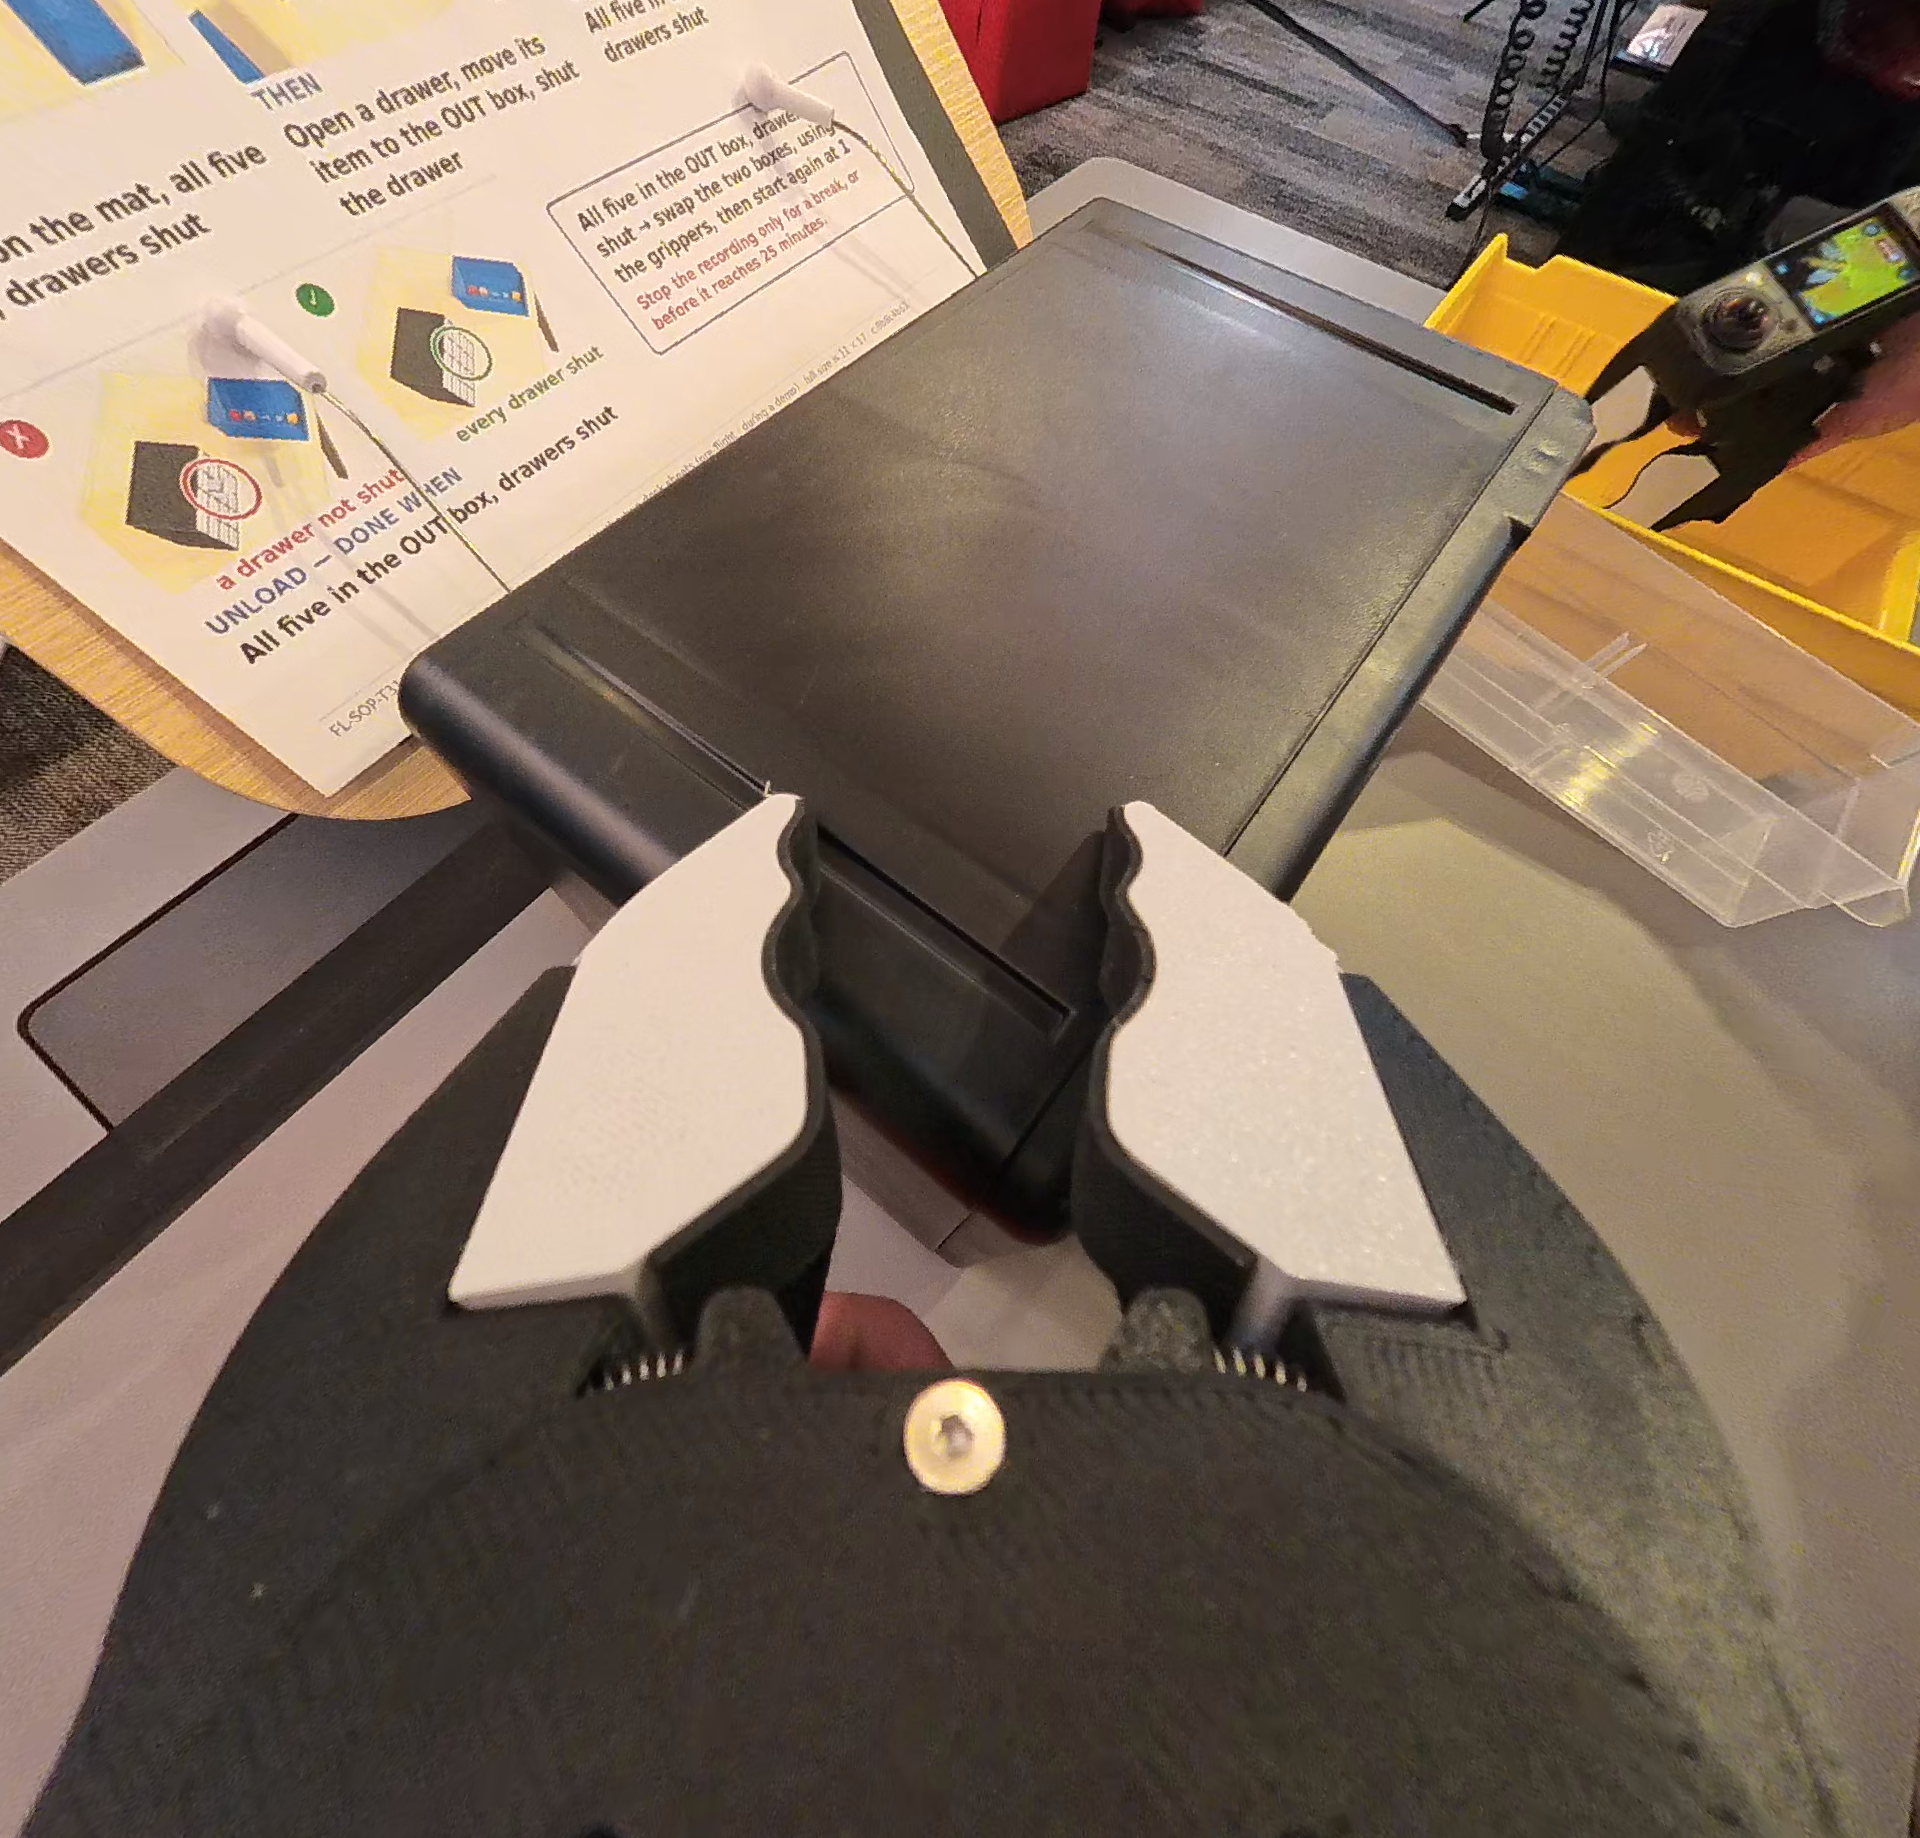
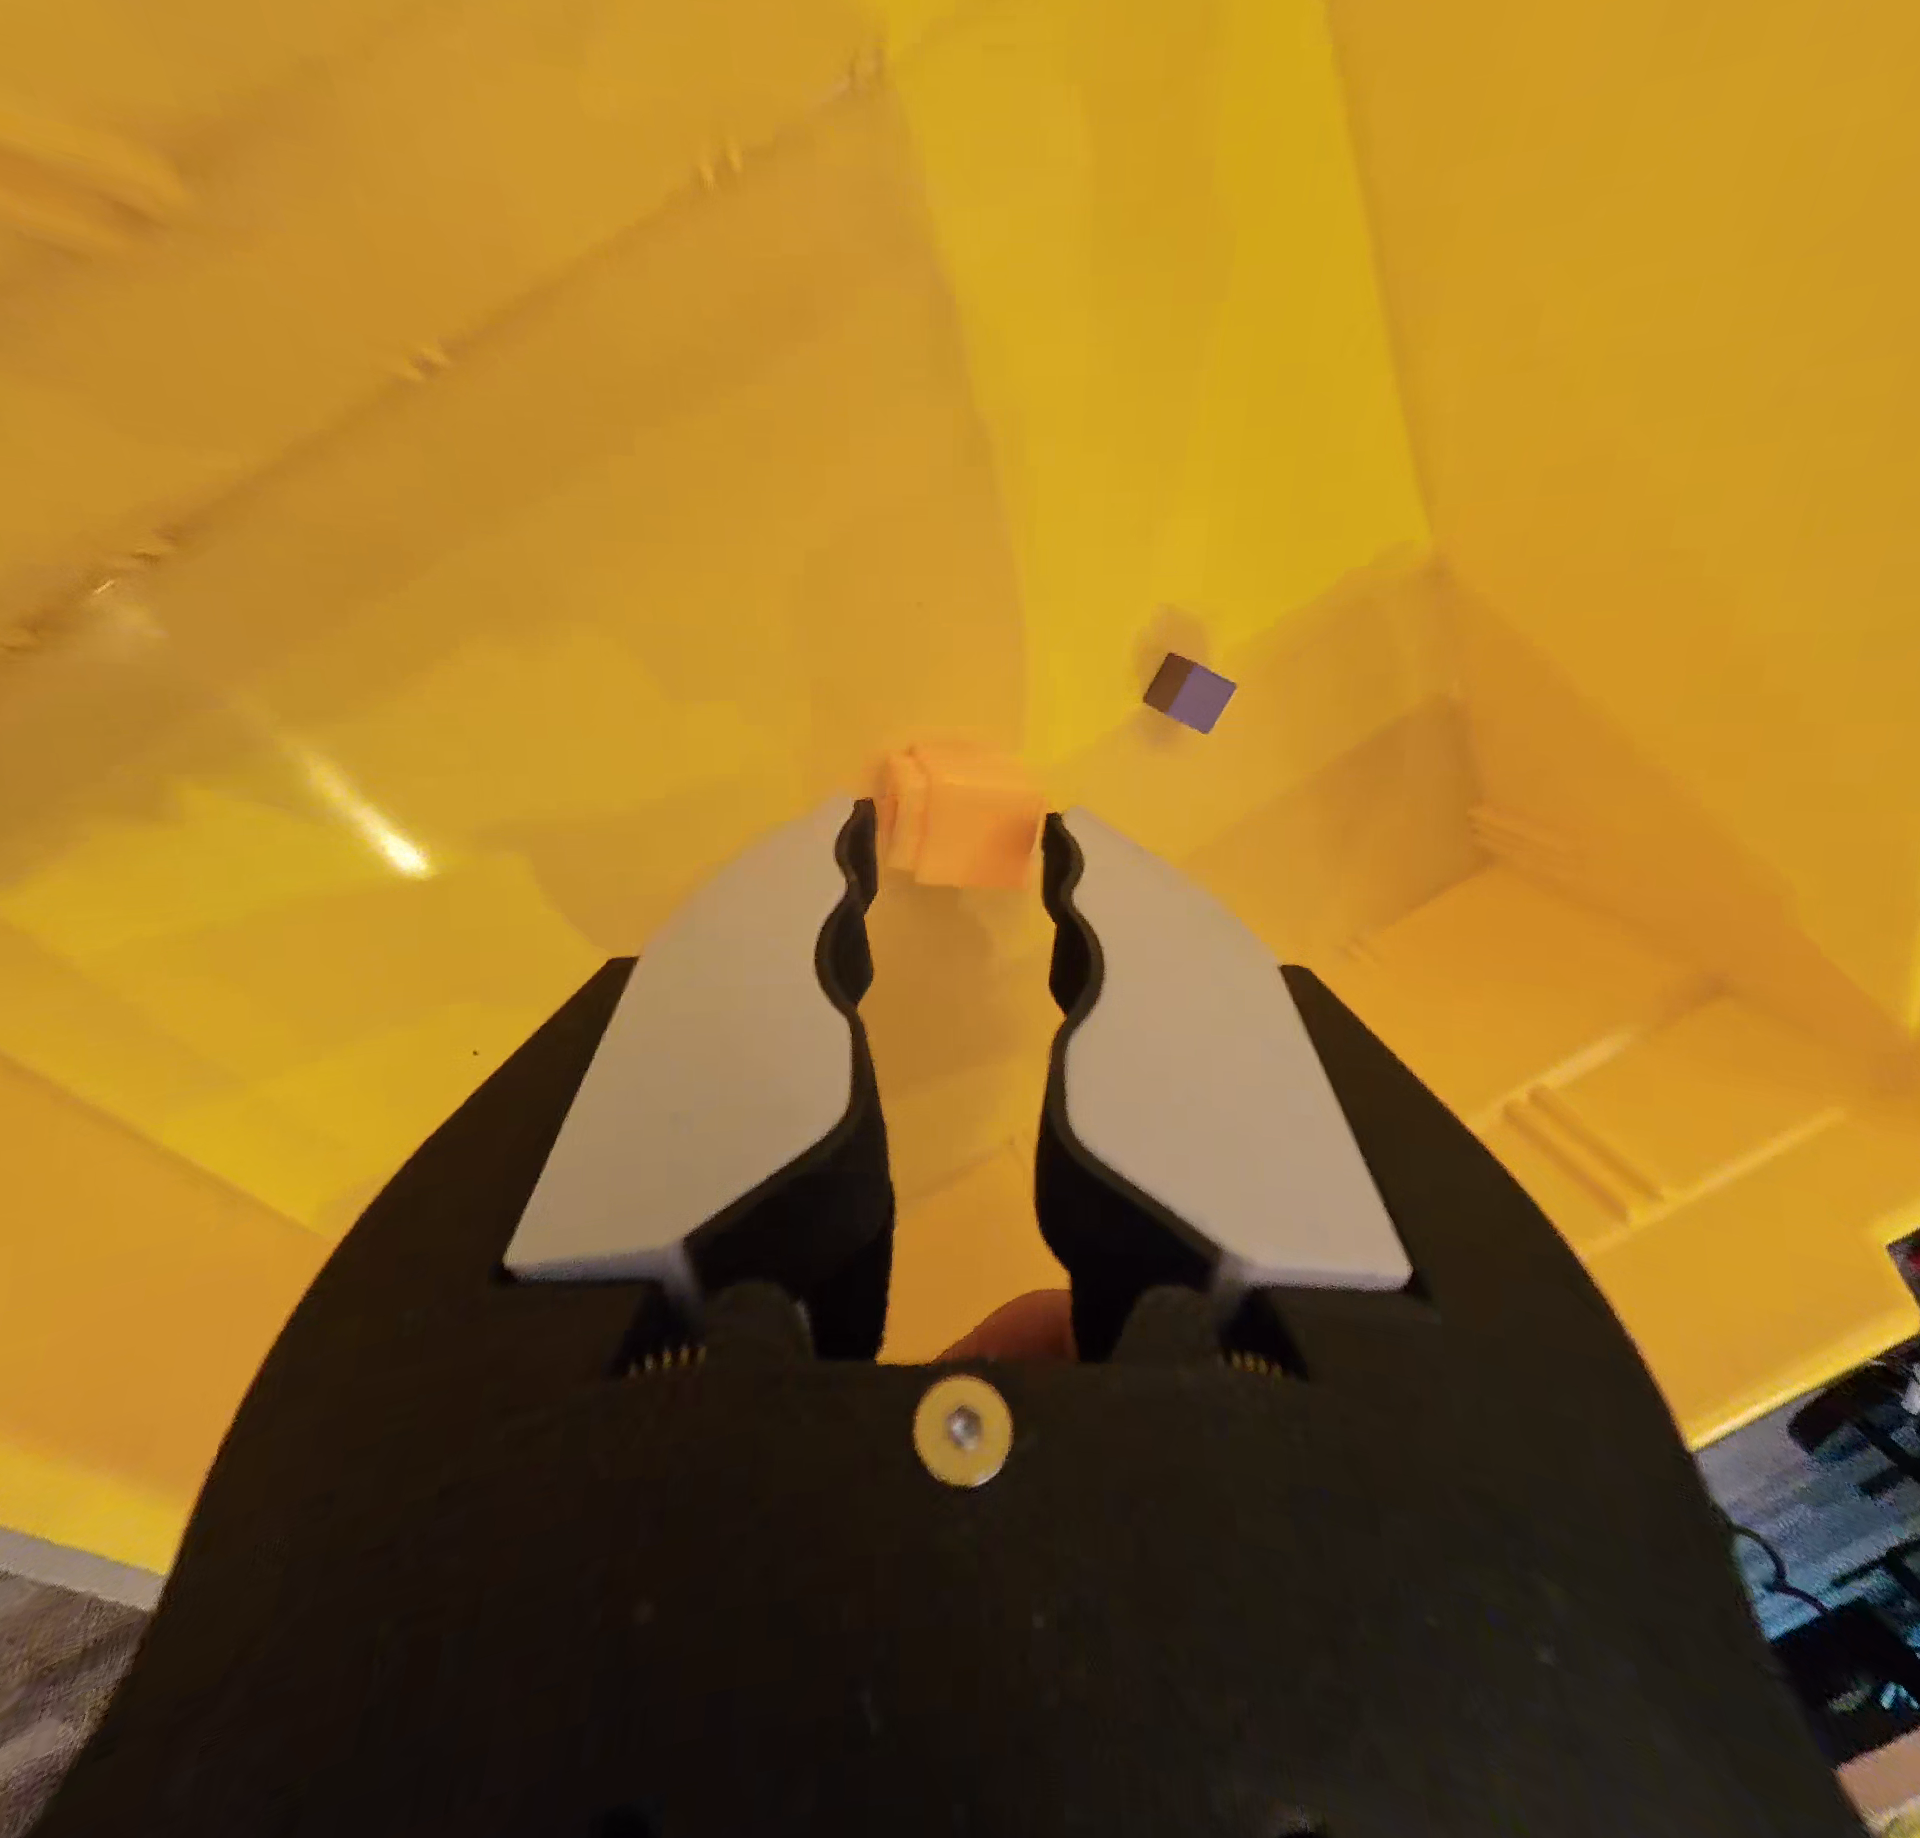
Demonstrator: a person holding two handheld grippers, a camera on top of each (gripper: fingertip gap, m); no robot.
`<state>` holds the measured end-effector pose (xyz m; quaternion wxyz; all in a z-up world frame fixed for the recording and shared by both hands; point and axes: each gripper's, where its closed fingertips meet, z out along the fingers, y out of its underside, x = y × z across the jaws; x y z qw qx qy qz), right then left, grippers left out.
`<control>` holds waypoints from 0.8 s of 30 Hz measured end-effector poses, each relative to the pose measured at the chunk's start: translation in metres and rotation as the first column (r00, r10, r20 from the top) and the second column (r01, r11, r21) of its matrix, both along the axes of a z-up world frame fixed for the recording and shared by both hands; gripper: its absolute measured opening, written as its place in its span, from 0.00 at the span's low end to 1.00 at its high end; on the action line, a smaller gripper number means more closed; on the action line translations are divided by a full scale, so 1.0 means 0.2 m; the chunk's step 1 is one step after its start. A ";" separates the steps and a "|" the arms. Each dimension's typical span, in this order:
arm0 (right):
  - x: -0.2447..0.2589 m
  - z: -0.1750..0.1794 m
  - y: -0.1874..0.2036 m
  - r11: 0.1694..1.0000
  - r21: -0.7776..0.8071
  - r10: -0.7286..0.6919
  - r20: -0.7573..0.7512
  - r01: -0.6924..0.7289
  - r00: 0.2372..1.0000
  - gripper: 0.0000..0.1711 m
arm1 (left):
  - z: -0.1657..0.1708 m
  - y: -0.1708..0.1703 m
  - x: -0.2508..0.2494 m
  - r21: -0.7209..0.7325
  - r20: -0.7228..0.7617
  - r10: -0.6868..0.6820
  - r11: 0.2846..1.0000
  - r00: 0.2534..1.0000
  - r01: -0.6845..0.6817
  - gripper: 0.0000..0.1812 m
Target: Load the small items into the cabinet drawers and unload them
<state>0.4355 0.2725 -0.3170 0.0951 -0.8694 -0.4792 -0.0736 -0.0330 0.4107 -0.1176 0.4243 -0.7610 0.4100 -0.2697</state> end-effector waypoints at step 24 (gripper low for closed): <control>-1.60 0.96 -0.11 0.698 0.615 0.532 -0.100 -0.368 0.841 0.66 | 0.00 0.00 0.00 0.006 0.005 0.000 1.000 1.000 0.000 0.29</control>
